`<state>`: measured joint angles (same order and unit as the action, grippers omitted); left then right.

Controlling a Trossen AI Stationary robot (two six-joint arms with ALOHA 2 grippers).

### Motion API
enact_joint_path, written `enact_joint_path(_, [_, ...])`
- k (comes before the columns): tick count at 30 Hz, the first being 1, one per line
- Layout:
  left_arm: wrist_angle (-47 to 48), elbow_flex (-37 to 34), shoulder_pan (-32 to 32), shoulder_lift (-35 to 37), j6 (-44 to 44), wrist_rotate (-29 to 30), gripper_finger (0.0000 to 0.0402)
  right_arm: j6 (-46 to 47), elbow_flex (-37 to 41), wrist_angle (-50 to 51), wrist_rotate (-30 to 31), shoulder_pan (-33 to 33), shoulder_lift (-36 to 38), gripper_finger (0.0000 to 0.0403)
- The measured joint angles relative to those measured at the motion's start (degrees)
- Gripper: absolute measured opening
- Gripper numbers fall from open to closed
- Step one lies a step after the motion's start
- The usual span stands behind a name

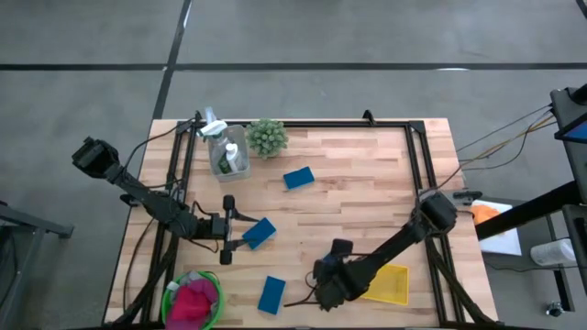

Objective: Pick & Place Kitchen Items
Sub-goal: Put the blue sponge into the yellow bin

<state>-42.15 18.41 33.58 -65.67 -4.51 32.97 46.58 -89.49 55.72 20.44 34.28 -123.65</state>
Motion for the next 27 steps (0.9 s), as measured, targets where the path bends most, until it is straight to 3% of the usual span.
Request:
enact_joint_path(5, [0.4,0.0,0.0,0.0,0.0,0.0,0.0236,-3.2,-1.8,2.2,1.3,-0.4,-0.6,0.0254])
enact_joint_path(12, [1.4,0.0,0.0,0.0,0.0,0.0,0.0236,-6.0,-1.8,2.1,1.0,-0.4,-0.4,0.0046])
enact_joint_path(18, [1.4,0.0,0.0,0.0,0.2,0.0,0.0236,-7.6,-1.9,2.0,1.7,-0.4,-0.2,0.0019])
enact_joint_path(27, [1.4,0.0,0.0,0.0,0.4,0.0,0.0236,-9.1,-1.9,2.2,4.0,-0.3,1.8,0.0018])
